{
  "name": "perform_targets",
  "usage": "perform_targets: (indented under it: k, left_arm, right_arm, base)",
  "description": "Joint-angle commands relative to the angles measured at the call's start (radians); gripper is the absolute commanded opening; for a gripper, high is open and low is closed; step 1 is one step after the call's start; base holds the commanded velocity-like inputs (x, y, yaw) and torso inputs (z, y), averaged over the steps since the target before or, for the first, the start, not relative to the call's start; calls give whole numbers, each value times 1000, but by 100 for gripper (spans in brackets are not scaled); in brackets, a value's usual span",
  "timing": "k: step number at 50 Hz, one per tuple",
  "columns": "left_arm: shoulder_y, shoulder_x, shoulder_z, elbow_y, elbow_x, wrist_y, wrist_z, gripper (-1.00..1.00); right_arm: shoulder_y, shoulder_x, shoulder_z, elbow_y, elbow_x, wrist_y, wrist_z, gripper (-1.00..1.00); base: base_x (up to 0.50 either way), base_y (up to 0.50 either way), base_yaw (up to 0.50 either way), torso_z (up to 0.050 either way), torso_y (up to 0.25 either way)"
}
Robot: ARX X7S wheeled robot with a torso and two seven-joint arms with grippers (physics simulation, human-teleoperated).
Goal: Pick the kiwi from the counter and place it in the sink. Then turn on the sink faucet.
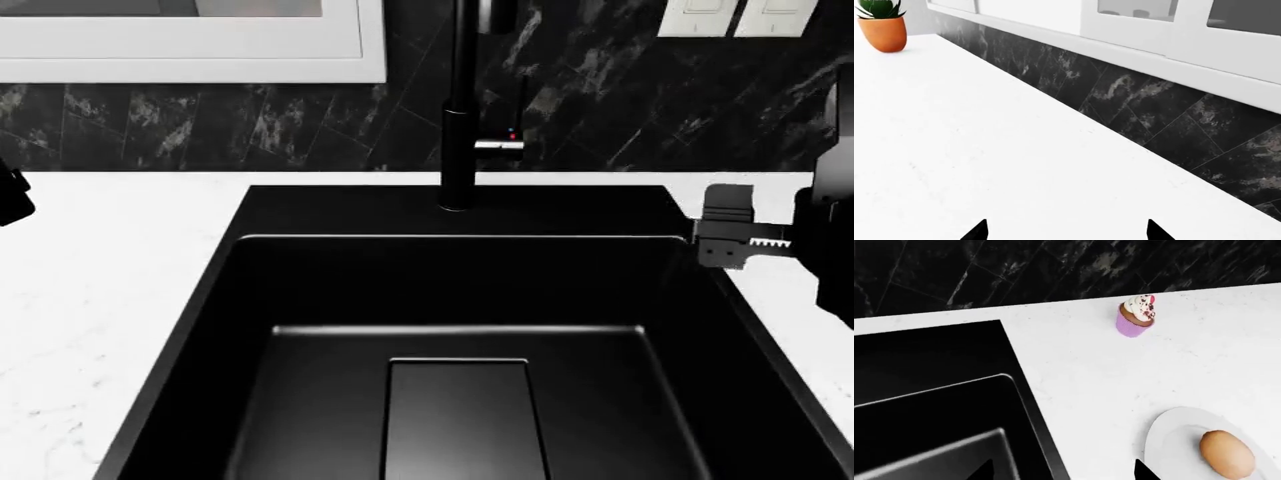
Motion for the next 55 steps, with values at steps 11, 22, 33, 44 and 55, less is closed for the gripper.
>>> perform_targets:
  k: [11,22,33,44,55]
  left_arm:
    - [18,-3,-7,-2,-1,10,4,100]
    - [20,7,-2,-9,7,13,10,100]
    - [30,-1,-10,-6,0,16,10,100]
    - [40,-10,-16,-7,-4,19,15,100]
    - [46,-3,-14,-18,2,25,22,100]
  right_arm:
    - [353,150,-413,-62,72,-110,18,100]
    - [493,246,-525,-72,60,-101,14,100]
    - [514,280,-492,-13,44,-75,18,100]
    - [483,244,-469,54,23,-92,-2,100]
    - [452,232,-439,122,-5,-99,-34,100]
  base:
    - [0,0,0,0,0]
    - [0,0,0,0,0]
    - [0,0,0,0,0]
    - [0,0,0,0,0]
    - [0,0,0,0,0]
